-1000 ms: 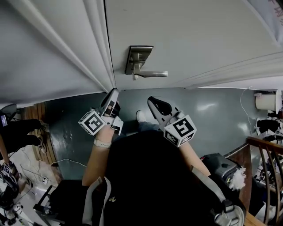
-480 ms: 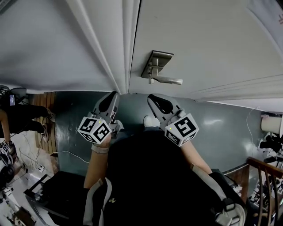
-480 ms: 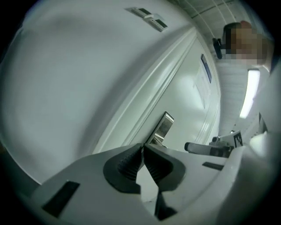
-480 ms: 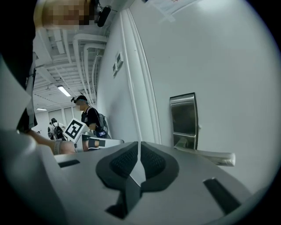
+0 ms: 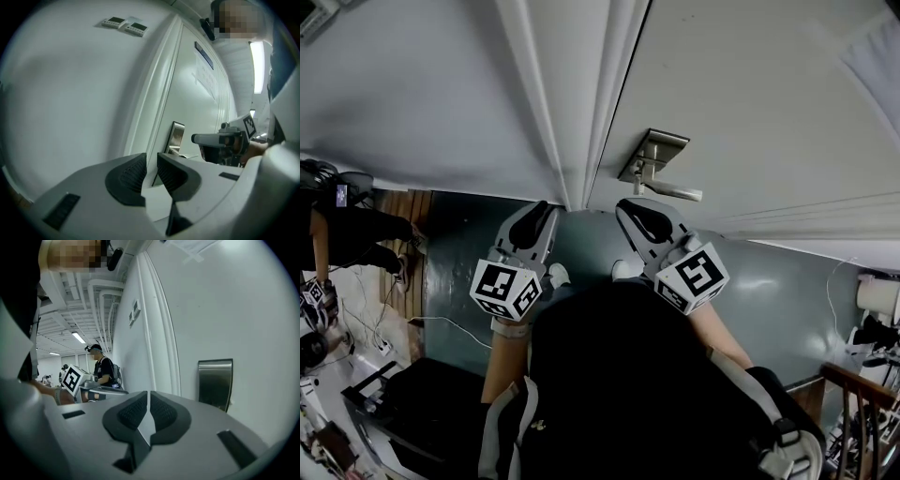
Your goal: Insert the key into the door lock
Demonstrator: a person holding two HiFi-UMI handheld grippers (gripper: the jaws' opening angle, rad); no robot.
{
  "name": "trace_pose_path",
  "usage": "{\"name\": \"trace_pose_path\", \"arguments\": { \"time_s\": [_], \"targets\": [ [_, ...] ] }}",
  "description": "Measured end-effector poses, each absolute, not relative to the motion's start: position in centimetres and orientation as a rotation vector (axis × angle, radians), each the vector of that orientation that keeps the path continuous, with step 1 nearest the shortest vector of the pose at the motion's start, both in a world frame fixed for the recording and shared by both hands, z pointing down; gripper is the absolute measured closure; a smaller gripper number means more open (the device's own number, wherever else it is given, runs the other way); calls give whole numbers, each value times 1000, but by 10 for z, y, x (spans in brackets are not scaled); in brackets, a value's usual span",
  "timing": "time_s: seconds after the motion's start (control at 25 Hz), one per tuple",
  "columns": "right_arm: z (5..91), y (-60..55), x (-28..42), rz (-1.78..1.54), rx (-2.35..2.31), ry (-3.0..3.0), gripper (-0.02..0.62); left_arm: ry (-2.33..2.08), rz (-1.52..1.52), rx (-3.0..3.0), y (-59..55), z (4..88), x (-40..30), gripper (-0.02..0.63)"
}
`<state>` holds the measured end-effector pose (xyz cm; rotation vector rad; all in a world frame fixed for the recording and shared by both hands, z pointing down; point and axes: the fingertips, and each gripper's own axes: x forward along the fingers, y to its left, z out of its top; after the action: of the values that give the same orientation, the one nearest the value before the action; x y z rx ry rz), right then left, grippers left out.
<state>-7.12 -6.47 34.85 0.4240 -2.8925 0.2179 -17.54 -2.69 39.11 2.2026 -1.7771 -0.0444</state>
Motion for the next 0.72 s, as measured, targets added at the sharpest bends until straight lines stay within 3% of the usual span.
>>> {"name": "trace_pose_path", "arguments": {
  "time_s": [0.44, 0.72],
  "targets": [
    [320, -65, -81, 141, 376, -2919, 568, -1893, -2, 2254, -18, 356, -191, 546],
    [313, -62, -82, 117, 365, -2941, 568, -1948, 51, 2279, -17, 345, -190, 588]
  ]
}}
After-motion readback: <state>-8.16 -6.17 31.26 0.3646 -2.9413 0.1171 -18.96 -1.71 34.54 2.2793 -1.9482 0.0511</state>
